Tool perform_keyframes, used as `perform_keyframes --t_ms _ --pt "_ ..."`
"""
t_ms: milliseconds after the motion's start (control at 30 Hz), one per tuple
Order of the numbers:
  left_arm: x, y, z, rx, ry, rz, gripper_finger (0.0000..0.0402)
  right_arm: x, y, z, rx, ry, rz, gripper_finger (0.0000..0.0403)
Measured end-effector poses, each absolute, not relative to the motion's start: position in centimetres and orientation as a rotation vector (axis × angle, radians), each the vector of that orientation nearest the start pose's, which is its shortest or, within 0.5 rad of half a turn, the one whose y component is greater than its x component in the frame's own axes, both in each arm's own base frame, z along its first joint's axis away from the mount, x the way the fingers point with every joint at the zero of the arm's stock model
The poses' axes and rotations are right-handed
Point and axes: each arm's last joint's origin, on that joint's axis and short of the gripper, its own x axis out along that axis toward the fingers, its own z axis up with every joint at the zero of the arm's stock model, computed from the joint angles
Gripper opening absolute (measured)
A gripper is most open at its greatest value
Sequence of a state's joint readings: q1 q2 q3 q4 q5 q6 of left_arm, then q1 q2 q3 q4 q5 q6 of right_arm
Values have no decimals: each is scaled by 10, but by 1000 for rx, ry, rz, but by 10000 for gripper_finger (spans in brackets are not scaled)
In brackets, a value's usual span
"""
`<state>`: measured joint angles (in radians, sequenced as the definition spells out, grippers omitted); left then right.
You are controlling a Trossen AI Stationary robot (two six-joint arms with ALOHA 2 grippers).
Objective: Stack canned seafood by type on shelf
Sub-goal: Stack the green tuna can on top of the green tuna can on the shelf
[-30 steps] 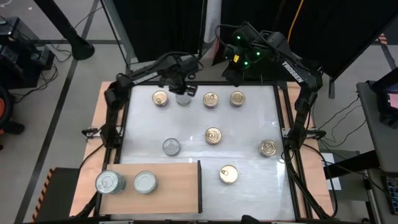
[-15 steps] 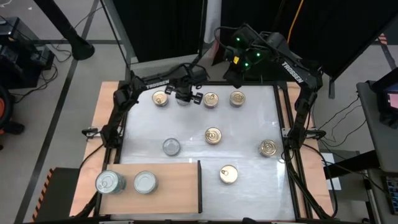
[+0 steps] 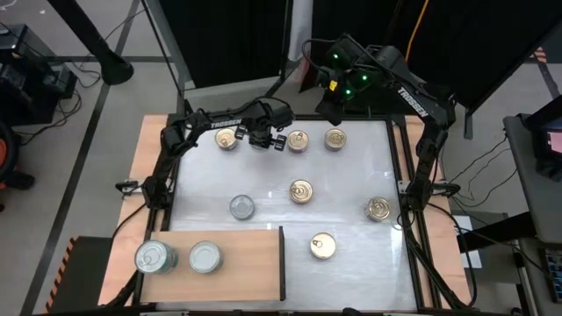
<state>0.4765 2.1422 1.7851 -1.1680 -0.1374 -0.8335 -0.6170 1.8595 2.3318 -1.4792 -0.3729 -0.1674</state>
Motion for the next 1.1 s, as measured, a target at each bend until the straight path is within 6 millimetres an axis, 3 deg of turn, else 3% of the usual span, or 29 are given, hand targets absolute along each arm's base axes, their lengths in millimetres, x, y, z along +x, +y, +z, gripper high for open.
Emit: perform_keyframes --t_ms 300,700,1100 --pt "365 200 181 -930 1219 1137 29 282 -184 441 326 900 -142 13" --pt "365 195 176 -916 1227 1124 29 286 -178 441 329 901 -131 13" --pt "371 167 172 -872 1342 1053 29 286 -178 441 336 901 -133 13"
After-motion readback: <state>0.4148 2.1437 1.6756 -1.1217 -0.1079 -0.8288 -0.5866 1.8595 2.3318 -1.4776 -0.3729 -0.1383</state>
